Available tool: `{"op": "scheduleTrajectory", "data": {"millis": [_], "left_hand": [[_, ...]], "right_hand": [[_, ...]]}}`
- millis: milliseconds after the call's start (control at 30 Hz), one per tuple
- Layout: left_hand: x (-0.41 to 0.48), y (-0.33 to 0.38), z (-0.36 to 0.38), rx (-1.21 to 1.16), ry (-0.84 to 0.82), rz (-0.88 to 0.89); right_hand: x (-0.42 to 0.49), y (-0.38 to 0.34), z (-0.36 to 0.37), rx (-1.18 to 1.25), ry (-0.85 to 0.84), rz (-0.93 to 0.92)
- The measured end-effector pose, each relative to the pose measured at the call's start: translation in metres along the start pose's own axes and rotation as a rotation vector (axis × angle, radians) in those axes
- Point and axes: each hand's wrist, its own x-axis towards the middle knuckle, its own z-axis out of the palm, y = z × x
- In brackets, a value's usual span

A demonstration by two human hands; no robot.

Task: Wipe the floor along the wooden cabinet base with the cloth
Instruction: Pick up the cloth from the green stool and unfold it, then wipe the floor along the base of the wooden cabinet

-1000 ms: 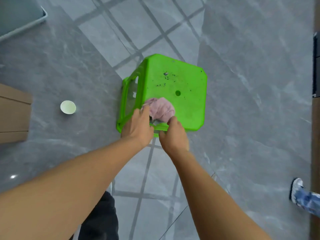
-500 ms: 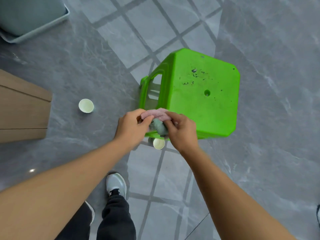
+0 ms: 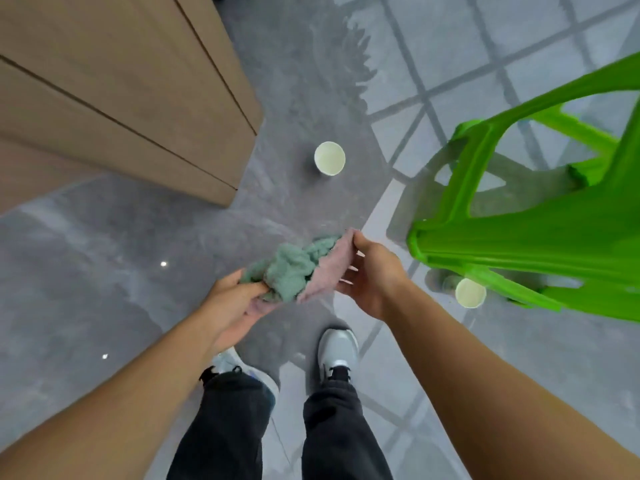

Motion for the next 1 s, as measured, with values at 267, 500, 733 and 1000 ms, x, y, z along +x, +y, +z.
{"op": "scheduleTrajectory", "data": {"millis": [267,500,733,1000], "left_hand": [[0.132,-0.001,-0.091,-0.217,0.144,0.143],[0.246,0.001,-0.113,0.328,0.709,0.569],[0.294,-0.065,-0.148,1.128,0.954,0.422],[0.31,-0.082,-0.159,1.201,0.927,0.427]], "right_hand": [[0.156,0.012,0.081,-0.345,-0.163,-0.146],[0.279,-0.006,0.129,-0.817,0.177,-0.993],[0.34,0.066,0.145,-1.885,0.059,-1.106],[0.367,-0.078,0.154,-1.878,0.503,-0.916]]}}
